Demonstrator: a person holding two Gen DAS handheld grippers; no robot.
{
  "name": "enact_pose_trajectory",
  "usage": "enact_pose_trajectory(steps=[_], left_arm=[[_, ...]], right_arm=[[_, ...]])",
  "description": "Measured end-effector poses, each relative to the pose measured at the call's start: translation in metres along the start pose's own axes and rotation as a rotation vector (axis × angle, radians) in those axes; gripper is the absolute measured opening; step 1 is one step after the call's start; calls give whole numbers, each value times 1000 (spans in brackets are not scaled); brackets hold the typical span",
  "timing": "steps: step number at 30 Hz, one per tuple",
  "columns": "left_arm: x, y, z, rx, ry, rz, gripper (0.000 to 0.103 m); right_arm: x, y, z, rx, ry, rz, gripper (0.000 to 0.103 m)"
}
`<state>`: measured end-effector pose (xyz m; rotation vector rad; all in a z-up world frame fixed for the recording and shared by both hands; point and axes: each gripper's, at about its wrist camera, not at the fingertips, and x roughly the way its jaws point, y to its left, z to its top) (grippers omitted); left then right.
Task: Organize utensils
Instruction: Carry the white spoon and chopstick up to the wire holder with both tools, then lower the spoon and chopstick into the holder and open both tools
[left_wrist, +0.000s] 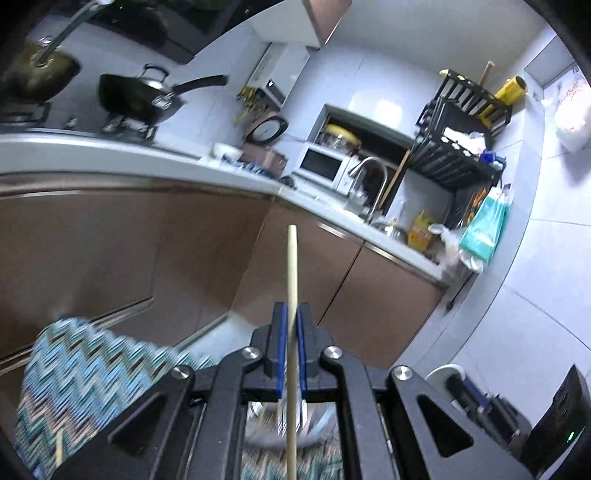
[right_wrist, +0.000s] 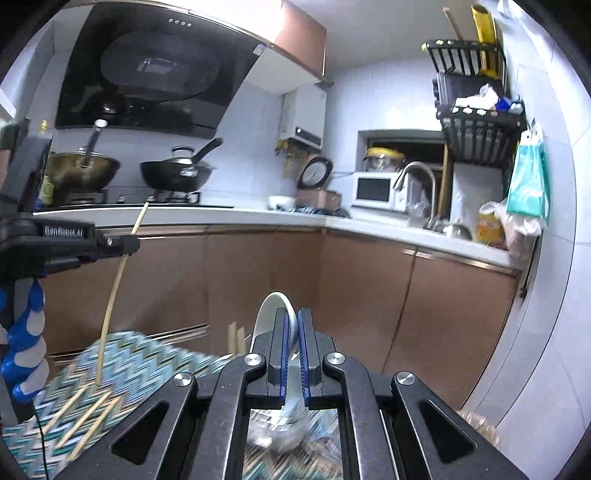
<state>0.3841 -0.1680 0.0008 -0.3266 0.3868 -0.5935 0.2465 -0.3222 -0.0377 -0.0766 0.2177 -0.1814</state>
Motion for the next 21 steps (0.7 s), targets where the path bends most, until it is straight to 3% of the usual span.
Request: enact_pose_trajectory(steps=[7, 15, 21], left_arm=[[71, -30, -4, 22, -99, 6, 5], [127, -30, -58, 110, -166, 116, 5], [143, -15, -92, 149, -143, 162, 6]], right_arm=[[53, -6, -10, -43, -61, -41, 6], [93, 0, -52, -70, -59, -57, 6], [108, 14, -83, -86, -48, -53, 6]])
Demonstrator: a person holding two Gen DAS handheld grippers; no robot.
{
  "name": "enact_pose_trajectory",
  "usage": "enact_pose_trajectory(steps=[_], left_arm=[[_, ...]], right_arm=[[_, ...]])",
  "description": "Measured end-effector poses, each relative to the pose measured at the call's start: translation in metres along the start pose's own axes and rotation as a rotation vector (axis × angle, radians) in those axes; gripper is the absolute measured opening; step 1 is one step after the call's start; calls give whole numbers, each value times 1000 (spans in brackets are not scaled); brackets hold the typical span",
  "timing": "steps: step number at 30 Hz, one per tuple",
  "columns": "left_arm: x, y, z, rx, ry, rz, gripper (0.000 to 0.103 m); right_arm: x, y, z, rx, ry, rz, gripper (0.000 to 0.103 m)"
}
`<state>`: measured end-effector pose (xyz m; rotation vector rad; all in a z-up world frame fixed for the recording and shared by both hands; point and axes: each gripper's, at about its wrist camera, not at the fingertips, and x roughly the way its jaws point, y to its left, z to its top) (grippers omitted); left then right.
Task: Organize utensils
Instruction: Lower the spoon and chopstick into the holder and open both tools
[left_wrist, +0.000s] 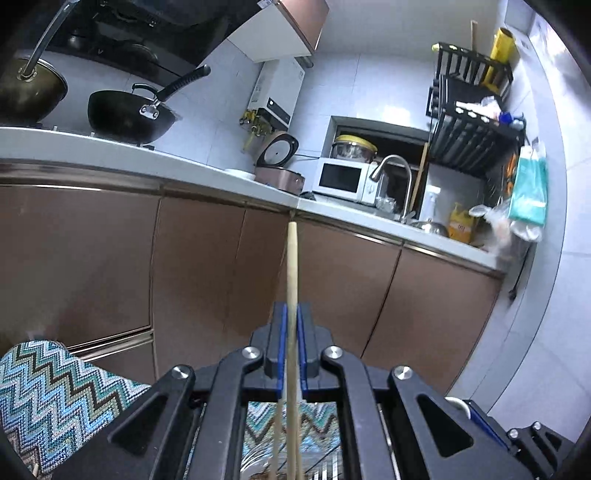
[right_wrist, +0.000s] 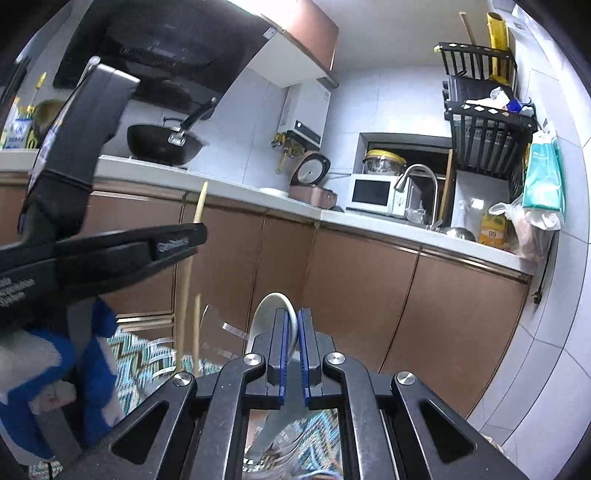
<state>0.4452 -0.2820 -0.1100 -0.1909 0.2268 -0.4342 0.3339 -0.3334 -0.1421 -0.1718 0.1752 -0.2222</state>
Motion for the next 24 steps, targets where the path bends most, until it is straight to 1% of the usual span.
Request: enact_pose_trajectory(steps=[2, 4, 5, 7, 10, 14, 15, 16, 18, 22, 24], left_arm=[[-2, 4, -5, 1, 14, 0, 7], [-9, 9, -6, 2, 19, -4, 11], [-14, 12, -6, 0, 17, -5, 13], [-24, 18, -3, -8, 13, -5, 22], [-40, 23, 3, -7, 19, 3, 26], [-67, 25, 11, 35, 33, 41, 27], [-74, 25, 12, 44, 42, 56, 30], [-83, 25, 14, 52, 52, 73, 36], [-102, 27, 17, 61, 63, 106, 39], [-135, 27, 21, 100, 82, 154, 40], [-154, 26, 23, 124, 84, 177, 40]], right_arm=[[-1, 5, -5, -6, 11, 0, 14], [-3, 7, -8, -3, 21, -4, 19], [-4, 7, -9, 2, 23, -8, 21], [-10, 6, -8, 9, 22, -22, 22], [-22, -1, -4, 36, 22, -42, 24], [-41, -8, 5, 79, 33, -56, 27], [-48, -9, 7, 93, 36, -58, 28], [-52, -11, 10, 105, 37, -60, 30], [-63, -14, 16, 134, 35, -59, 32], [-91, -19, 28, 199, 26, -57, 42], [-103, -21, 33, 225, 27, -54, 43]])
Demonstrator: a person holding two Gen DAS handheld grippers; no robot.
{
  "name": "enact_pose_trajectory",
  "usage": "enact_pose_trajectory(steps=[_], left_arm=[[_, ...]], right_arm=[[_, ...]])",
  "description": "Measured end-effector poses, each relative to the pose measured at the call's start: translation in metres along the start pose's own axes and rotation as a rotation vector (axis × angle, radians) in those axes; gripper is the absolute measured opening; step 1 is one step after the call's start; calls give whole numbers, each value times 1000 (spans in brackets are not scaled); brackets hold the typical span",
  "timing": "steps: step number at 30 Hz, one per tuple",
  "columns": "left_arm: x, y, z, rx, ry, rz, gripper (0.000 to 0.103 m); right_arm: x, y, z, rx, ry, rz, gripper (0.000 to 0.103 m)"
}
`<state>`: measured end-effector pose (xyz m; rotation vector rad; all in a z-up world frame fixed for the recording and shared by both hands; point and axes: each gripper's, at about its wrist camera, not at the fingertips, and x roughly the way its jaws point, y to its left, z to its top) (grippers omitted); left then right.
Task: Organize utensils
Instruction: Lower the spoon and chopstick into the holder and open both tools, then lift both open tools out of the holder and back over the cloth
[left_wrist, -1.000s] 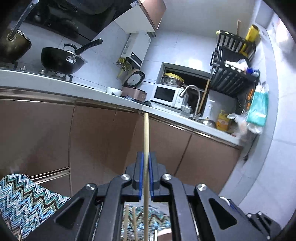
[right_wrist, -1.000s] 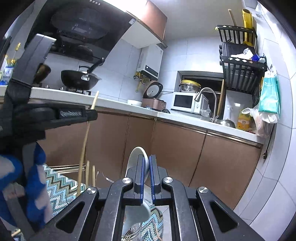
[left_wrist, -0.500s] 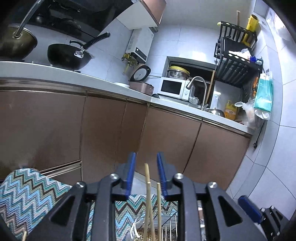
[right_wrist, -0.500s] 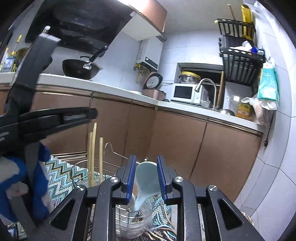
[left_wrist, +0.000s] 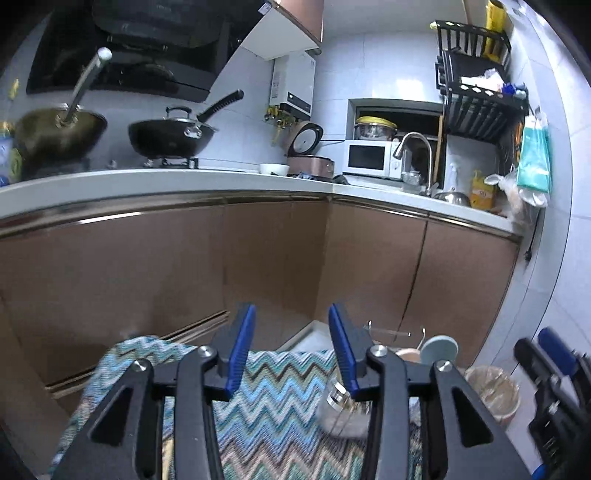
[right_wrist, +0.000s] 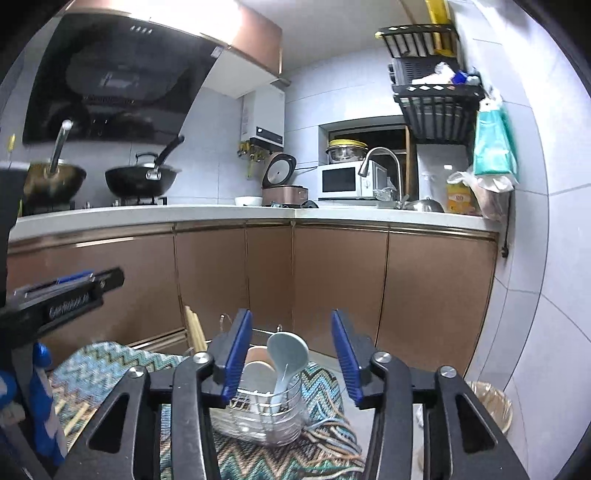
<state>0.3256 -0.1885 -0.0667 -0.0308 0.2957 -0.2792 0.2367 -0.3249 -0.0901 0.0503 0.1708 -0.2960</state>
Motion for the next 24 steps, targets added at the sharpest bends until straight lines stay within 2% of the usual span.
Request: enact_pose_trajectory(steps=[4, 6, 16, 24], left_arm=[[-37, 7, 0, 16, -16, 32, 41], [-52, 9, 0, 27, -22, 43, 51], [-130, 25, -3, 43, -49, 83, 52], [-180, 49, -5, 26, -78, 113, 55]], right_arm=[[-31, -2, 6, 47, -3, 5, 43], [-45, -3, 9, 57, -1, 7, 43], [-110, -4, 22, 101, -38, 31, 46], [-152, 5, 33, 109, -87, 52, 59]])
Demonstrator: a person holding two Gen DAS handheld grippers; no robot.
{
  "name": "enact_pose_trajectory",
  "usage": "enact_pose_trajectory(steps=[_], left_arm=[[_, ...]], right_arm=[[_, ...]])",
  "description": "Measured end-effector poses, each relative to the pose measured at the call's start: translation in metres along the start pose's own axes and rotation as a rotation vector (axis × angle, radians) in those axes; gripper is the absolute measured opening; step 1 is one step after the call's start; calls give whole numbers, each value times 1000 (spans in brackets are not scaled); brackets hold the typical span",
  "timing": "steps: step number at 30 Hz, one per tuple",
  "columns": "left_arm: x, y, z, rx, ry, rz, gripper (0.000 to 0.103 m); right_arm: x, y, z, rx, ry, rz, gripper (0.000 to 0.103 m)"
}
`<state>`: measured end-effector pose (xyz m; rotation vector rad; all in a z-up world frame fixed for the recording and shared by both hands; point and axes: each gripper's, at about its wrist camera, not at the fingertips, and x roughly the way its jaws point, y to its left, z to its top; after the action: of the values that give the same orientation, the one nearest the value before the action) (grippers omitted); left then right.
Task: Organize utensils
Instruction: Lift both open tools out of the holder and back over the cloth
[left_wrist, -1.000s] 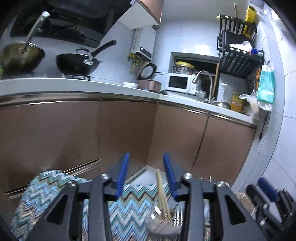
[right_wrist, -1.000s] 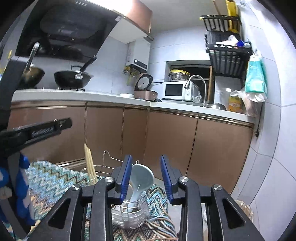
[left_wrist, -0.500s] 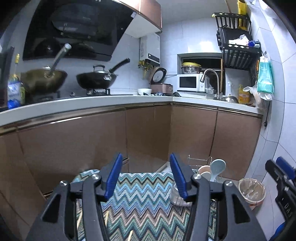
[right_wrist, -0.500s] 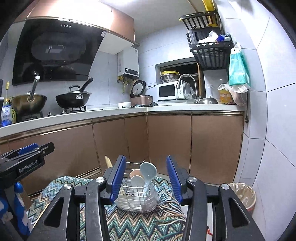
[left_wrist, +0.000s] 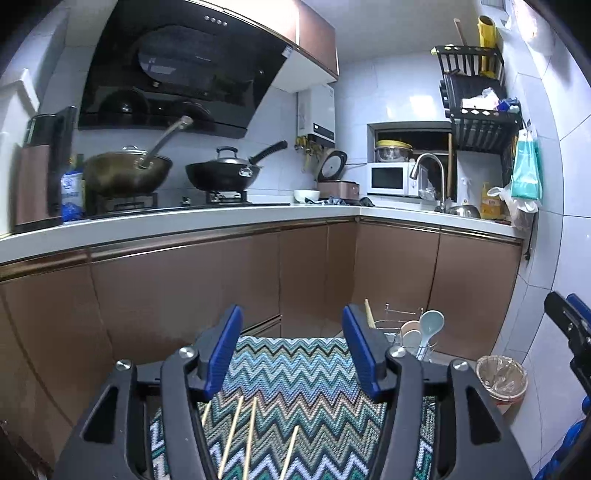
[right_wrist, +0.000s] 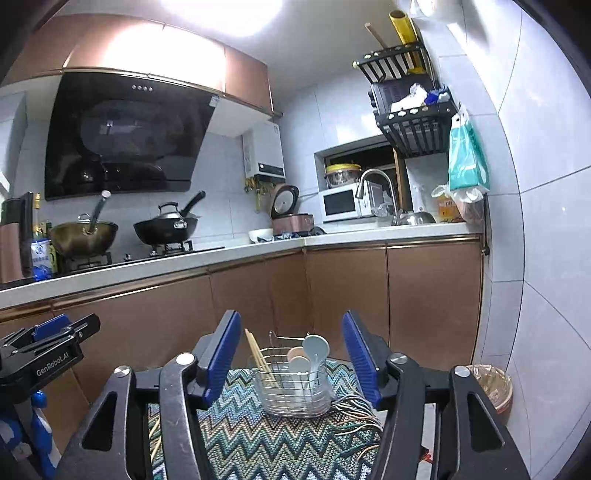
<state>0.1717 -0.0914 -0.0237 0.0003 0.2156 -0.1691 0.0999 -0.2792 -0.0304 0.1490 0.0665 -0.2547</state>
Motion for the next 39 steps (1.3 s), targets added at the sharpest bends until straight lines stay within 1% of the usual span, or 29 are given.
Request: enact_pose_trajectory(steps=[2, 3, 4, 5, 6, 8, 12, 18, 23, 24, 26, 31, 33, 35, 37, 39], left_arm=[[-8, 7, -1, 1, -5, 8, 56], [-15, 12, -1, 1, -9, 15, 59], [-19, 16, -2, 0, -12, 20, 63], [-22, 18, -2, -1, -17, 25, 63], [-28, 23, -2, -2, -26, 32, 64], [-35, 29, -3, 0, -36, 40, 65], [-53, 42, -3, -4, -56, 49, 66], [-81, 62, -2, -17, -109, 70, 66], [-104, 80, -3, -39, -177, 87, 66], [-111, 85, -3, -50, -196, 93, 66], [-117, 94, -1, -69, -208, 94, 66], [-125, 103, 4, -47, -182, 103, 66], [-127, 107, 4, -53, -176, 103, 66], [-126, 114, 3, -75, -153, 89, 66], [-122, 121, 3, -99, -129, 81, 67], [-119, 126, 2, -119, -114, 80, 67]], right_arm=[[-9, 6, 3, -6, -11, 4, 65], [-14, 9, 4, -9, -19, 7, 67], [-18, 11, 5, -9, -24, 11, 72], [-22, 15, 6, -11, -32, 14, 76], [-26, 18, 6, -14, -38, 16, 79], [-34, 26, 8, -22, -46, 27, 88], [-47, 40, 11, -46, -64, 41, 102], [-66, 57, 15, -74, -104, 46, 103], [-79, 69, 19, -96, -147, 34, 103], [-81, 71, 19, -97, -151, 38, 103], [-84, 75, 20, -98, -156, 51, 103], [-89, 89, 19, -108, -175, 102, 103], [-91, 94, 18, -118, -185, 120, 103], [-92, 97, 17, -116, -193, 141, 103], [-90, 97, 17, -98, -174, 171, 103], [-84, 95, 17, -81, -136, 185, 103]])
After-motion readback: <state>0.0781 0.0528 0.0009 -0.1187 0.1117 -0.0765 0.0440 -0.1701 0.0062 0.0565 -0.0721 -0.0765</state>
